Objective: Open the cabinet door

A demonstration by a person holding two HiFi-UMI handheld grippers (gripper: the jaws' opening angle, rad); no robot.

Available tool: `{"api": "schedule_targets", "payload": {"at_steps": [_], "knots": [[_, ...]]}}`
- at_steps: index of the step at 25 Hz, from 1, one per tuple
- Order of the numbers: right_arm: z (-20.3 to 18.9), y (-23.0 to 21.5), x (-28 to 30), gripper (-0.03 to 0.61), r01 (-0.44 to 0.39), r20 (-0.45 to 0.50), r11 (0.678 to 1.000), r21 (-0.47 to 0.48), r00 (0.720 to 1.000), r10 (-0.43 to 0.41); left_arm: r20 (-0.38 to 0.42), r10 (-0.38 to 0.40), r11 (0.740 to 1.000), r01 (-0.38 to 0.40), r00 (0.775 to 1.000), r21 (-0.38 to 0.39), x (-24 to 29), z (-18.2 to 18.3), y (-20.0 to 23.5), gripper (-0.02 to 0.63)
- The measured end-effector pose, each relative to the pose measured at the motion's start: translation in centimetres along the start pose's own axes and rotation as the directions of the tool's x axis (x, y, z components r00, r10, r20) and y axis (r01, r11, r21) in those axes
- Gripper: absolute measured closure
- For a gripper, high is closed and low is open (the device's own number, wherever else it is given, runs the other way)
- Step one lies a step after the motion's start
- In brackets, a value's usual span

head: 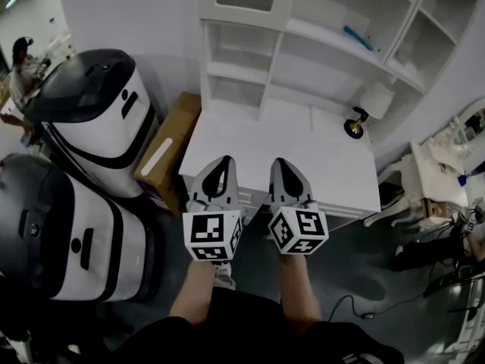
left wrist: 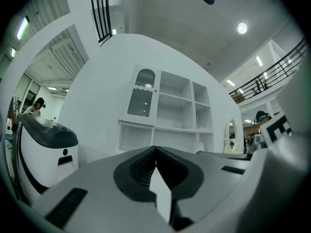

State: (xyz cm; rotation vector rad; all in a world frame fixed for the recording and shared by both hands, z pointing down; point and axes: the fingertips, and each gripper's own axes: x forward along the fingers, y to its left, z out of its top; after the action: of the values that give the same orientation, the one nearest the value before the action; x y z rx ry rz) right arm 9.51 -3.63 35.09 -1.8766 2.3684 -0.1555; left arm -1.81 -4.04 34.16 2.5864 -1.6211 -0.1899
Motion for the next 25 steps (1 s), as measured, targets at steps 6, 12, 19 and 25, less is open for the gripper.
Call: {"api": "schedule_targets", "payload": {"at_steps": [6, 12, 19, 25], "knots": [[0.0, -0.6, 4.4, 0.561, 0.025, 0.004, 1.0, 0.006, 1.0, -0.025, 0.001, -0.038, 0.999, 0.038, 0.999, 0.002, 3.9, 0.4, 2.2, 0.6], [-0.4, -0.5, 5.8, 0.561, 0.05, -0.022, 0.994, -0.101, 0.998, -0.053, -0.036, -0.013, 0.999, 0.012, 0.999, -0.043, 5.6, -1.6, 4.6, 0.6], [-0.2, 0.3, 6.7, 0.561, 0.029, -0.023, 0.994, -0.108, 0.999, -0.031, -0.007, -0.015, 0.999, 0.015, 1.0, -0.05, 5.9, -0.6, 5.1, 0.6], [-0.2, 0.7, 8.4, 0.561, 0.007, -0.018, 0.993, -0.12, 1.0, -0.01, 0.006, -0.014, 0.999, 0.014, 1.0, -0.036, 7.1, 0.2, 5.5, 0.6]]}}
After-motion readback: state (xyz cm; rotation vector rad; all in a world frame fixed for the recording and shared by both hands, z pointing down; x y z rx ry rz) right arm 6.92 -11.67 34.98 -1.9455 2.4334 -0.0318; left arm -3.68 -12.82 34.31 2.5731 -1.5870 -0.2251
